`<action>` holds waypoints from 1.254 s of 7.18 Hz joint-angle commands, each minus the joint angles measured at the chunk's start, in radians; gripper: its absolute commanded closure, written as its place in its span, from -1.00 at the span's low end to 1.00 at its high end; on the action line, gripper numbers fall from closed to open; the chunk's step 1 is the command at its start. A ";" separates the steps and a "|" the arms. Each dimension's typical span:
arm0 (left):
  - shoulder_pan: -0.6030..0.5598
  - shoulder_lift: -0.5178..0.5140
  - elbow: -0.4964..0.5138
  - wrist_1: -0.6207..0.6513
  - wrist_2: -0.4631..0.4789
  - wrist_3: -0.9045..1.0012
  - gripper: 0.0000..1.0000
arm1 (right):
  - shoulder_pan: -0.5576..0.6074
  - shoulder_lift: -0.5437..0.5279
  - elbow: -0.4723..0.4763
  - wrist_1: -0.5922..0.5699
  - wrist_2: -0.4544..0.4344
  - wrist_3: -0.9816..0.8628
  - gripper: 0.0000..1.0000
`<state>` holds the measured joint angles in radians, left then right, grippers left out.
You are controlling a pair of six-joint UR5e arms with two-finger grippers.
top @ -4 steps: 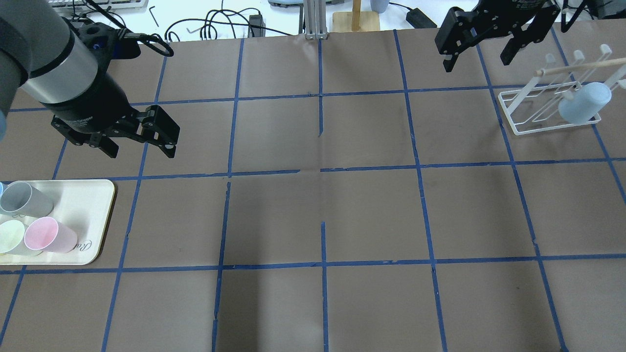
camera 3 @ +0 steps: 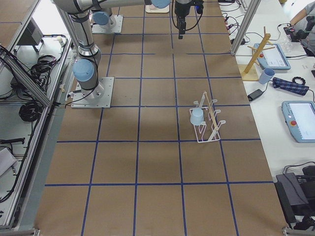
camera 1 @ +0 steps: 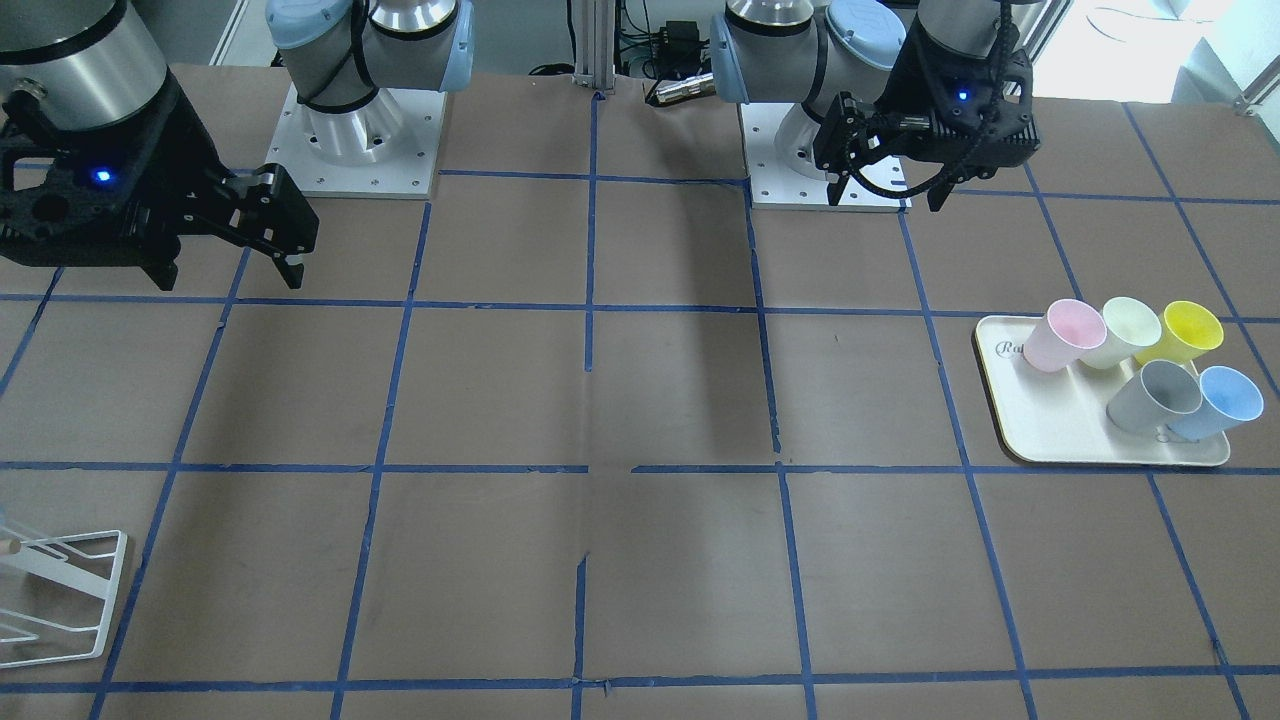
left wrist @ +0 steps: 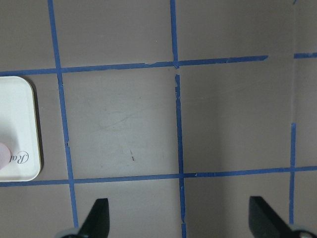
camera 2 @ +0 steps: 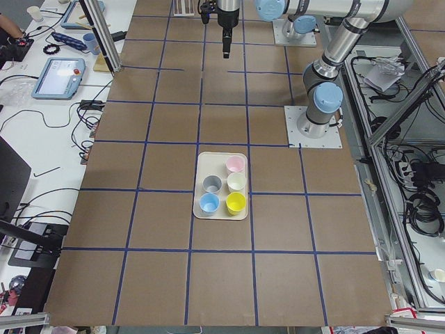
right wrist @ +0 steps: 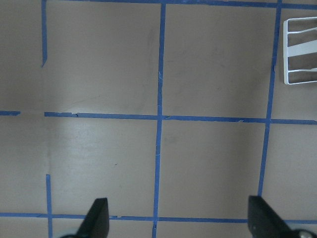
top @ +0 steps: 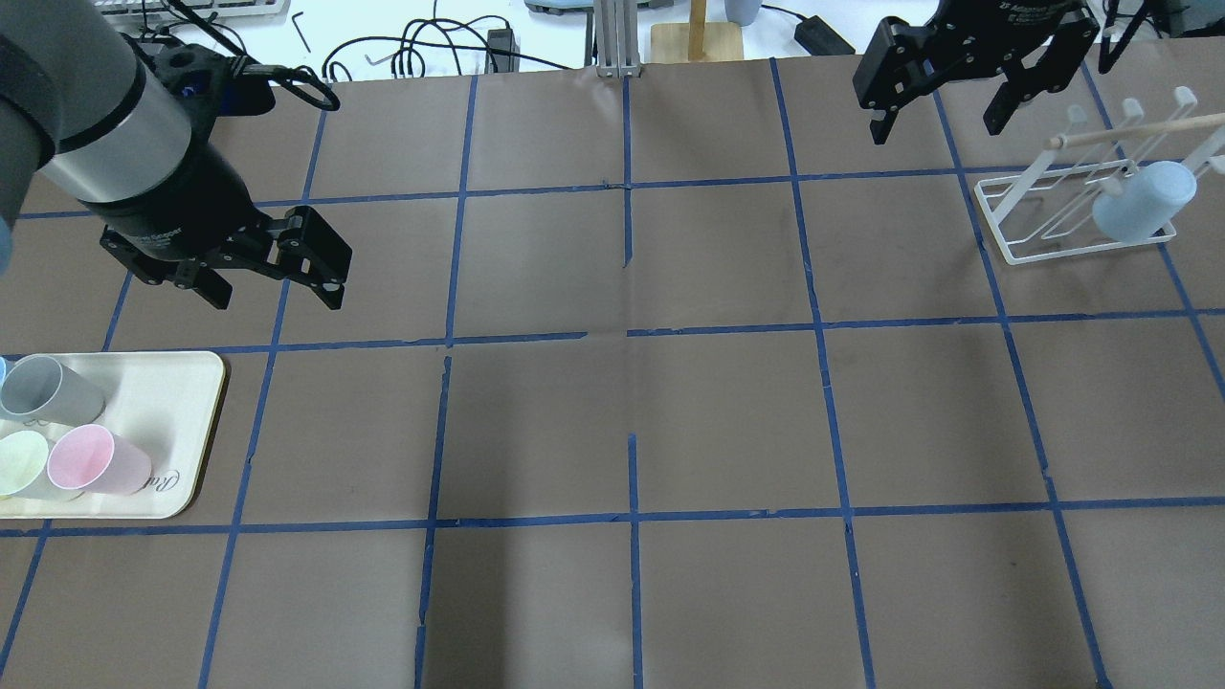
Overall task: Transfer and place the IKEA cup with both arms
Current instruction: 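Move the right gripper to the light blue cup on the wire rack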
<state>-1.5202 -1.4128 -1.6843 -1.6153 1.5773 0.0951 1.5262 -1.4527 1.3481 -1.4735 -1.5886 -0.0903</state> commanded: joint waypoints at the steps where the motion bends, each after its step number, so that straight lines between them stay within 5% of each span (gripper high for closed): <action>1: 0.000 0.000 0.002 0.000 0.004 -0.002 -1.00 | -0.160 0.008 0.009 -0.008 -0.047 -0.116 -1.00; 3: 0.000 0.000 0.005 -0.002 0.004 -0.014 -1.00 | -0.376 0.046 0.057 -0.027 -0.039 -0.335 -1.00; 5: 0.002 -0.003 0.000 0.001 -0.002 -0.017 -1.00 | -0.504 0.138 0.080 -0.210 -0.041 -0.535 -1.00; 7: 0.005 -0.006 0.009 -0.011 0.003 0.000 -1.00 | -0.561 0.257 0.080 -0.350 0.011 -0.629 -1.00; 9: 0.003 -0.025 0.011 -0.023 -0.002 0.000 -1.00 | -0.552 0.302 0.077 -0.353 0.004 -0.628 -1.00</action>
<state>-1.5169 -1.4295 -1.6737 -1.6334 1.5786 0.0945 0.9715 -1.1807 1.4270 -1.8147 -1.5825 -0.7135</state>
